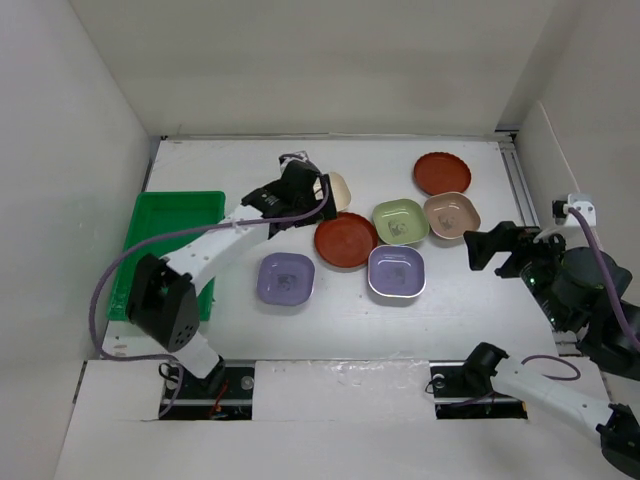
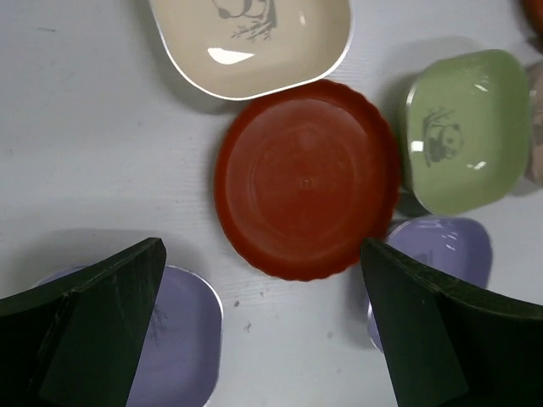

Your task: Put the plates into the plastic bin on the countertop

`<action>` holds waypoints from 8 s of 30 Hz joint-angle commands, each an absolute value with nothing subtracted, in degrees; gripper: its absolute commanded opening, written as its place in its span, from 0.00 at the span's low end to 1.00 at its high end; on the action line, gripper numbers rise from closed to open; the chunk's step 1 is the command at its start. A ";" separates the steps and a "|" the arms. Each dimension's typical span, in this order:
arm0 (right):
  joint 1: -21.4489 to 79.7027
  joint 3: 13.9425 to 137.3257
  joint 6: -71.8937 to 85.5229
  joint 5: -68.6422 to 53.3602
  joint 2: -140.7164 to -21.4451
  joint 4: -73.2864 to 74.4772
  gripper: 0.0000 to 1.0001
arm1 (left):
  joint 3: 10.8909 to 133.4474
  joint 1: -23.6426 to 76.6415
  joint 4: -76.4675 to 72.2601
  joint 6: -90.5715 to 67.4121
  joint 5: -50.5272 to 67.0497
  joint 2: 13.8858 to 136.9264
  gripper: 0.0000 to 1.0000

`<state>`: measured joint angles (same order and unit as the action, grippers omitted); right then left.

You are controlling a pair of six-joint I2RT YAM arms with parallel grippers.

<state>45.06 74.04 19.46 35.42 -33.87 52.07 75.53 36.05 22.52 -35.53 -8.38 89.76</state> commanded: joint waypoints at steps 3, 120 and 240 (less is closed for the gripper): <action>44.82 71.28 19.25 30.42 -32.35 47.99 1.00 | 76.03 34.98 19.78 -36.65 -11.25 94.91 1.00; 14.26 64.96 23.64 17.58 -46.22 26.38 1.00 | 135.25 40.07 46.29 -40.33 -30.76 120.03 1.00; 15.29 94.66 19.25 -38.94 -95.45 18.81 0.00 | 92.64 33.49 26.28 -31.38 -22.15 92.20 0.00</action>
